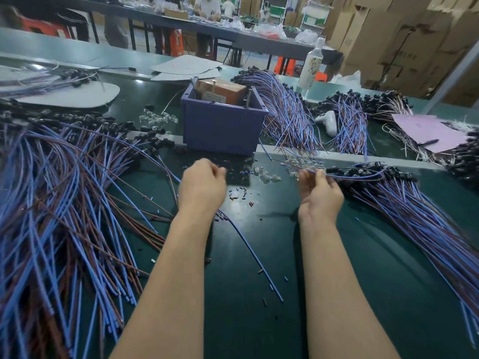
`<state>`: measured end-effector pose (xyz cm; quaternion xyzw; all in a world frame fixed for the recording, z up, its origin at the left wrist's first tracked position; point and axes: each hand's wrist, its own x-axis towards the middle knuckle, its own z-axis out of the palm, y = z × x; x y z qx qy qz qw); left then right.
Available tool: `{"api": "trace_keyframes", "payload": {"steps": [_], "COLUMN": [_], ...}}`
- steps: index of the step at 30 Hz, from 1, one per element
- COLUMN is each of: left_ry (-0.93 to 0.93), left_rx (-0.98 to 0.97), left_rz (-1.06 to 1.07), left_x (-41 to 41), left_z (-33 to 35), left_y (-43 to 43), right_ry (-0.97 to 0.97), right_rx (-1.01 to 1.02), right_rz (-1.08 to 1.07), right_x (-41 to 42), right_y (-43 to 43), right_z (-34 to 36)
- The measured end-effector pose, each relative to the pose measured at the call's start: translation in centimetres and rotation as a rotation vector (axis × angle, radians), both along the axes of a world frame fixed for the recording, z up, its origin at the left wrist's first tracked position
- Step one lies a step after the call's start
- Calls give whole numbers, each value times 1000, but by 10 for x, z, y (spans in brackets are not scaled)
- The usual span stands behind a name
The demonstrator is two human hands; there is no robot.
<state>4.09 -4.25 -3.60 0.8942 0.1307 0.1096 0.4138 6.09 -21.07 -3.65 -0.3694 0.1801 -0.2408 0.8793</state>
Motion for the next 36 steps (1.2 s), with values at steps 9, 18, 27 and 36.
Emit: {"api": "trace_keyframes", "payload": {"steps": [9, 18, 27, 36], "left_ry": [-127, -299, -486, -215], "left_rx": [-380, -881, -1144, -840], "left_rz": [-354, -147, 284, -151], "left_x": [-5, -3, 6, -3], "left_z": [7, 6, 7, 4], "left_y": [-33, -29, -6, -26], "right_ry": [-19, 113, -87, -17], "right_rx": [136, -675, -1596, -1060], "right_rz": [505, 672, 388, 577], "right_x": [-8, -26, -32, -25], "right_y": [38, 55, 43, 51], "right_z": [3, 7, 14, 3]}}
